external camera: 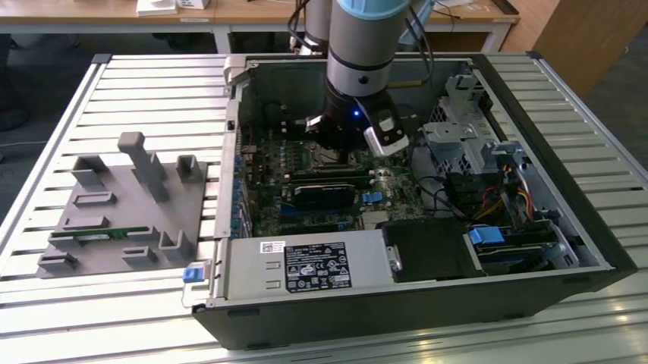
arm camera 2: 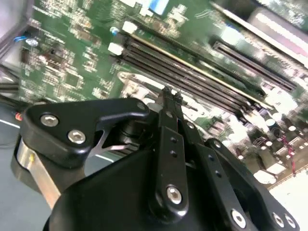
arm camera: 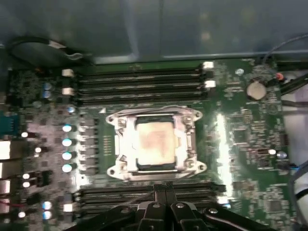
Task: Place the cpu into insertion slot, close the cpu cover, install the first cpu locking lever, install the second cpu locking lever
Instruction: 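Install the second cpu locking lever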
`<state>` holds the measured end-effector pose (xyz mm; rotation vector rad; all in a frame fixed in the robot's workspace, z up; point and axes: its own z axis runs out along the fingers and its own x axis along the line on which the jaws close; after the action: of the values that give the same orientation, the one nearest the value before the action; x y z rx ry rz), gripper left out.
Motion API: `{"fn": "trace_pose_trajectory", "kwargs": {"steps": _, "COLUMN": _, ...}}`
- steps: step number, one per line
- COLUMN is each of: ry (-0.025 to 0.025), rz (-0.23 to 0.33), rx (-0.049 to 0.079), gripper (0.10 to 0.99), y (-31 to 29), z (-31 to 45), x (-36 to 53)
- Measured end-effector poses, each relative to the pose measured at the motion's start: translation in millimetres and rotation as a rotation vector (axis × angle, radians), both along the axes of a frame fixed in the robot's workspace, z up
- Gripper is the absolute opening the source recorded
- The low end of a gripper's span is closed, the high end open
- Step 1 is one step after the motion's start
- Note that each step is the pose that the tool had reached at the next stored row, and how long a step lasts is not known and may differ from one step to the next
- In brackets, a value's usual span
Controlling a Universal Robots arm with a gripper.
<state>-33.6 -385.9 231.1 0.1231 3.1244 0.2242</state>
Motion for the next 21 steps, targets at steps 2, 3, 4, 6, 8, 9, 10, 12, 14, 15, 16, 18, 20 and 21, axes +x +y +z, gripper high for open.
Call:
{"fn": "trace_pose_trajectory", "kwargs": {"steps": 2, "ry": -0.0001, "rz": 0.0, "rx": 0.008, "gripper": 0.106, "y": -1.6, "z": -0.1, "x": -6.3}}
{"fn": "trace_pose_trajectory", "kwargs": {"steps": 3, "ry": -0.0001, "rz": 0.0, "rx": 0.02, "gripper": 0.106, "y": -2.3, "z": -0.1, "x": -6.9}}
{"fn": "trace_pose_trajectory", "kwargs": {"steps": 4, "ry": 0.0001, "rz": 0.0, "rx": 0.036, "gripper": 0.106, "y": -2.7, "z": -0.1, "x": -7.5}}
{"fn": "trace_pose_trajectory", "kwargs": {"steps": 6, "ry": 0.0, "rz": 0.0, "rx": 0.057, "gripper": 0.106, "y": -3.3, "z": -0.4, "x": -8.5}}
{"fn": "trace_pose_trajectory", "kwargs": {"steps": 8, "ry": -0.0001, "rz": 0.0, "rx": 0.061, "gripper": 0.106, "y": -5.4, "z": -0.6, "x": -9.1}}
{"fn": "trace_pose_trajectory", "kwargs": {"steps": 9, "ry": -0.0001, "rz": 0.0, "rx": 0.061, "gripper": 0.106, "y": -7.0, "z": -0.7, "x": -9.7}}
{"fn": "trace_pose_trajectory", "kwargs": {"steps": 10, "ry": 0.0, "rz": 0.0, "rx": 0.061, "gripper": 0.106, "y": -8.5, "z": -0.7, "x": -10.2}}
{"fn": "trace_pose_trajectory", "kwargs": {"steps": 12, "ry": -0.0001, "rz": 0.0, "rx": 0.061, "gripper": 0.106, "y": -10.2, "z": -2.4, "x": -16.1}}
{"fn": "trace_pose_trajectory", "kwargs": {"steps": 14, "ry": 0.0, "rz": 0.0, "rx": 0.061, "gripper": 0.106, "y": -10.3, "z": -5.4, "x": -18.1}}
{"fn": "trace_pose_trajectory", "kwargs": {"steps": 15, "ry": 0.0001, "rz": 0.0, "rx": 0.061, "gripper": 0.106, "y": -10.3, "z": -7.3, "x": -18.2}}
{"fn": "trace_pose_trajectory", "kwargs": {"steps": 16, "ry": 0.0, "rz": 0.0, "rx": 0.061, "gripper": 0.106, "y": -10.3, "z": -9.1, "x": -18.2}}
{"fn": "trace_pose_trajectory", "kwargs": {"steps": 18, "ry": 0.0, "rz": 0.0, "rx": 0.064, "gripper": 0.106, "y": -10.3, "z": -12.3, "x": -18.5}}
{"fn": "trace_pose_trajectory", "kwargs": {"steps": 20, "ry": 0.0, "rz": -0.001, "rx": 0.078, "gripper": 0.106, "y": -10.4, "z": -12.9, "x": -18.9}}
{"fn": "trace_pose_trajectory", "kwargs": {"steps": 21, "ry": 0.0, "rz": -0.001, "rx": 0.091, "gripper": 0.106, "y": -10.7, "z": -13.0, "x": -19.0}}
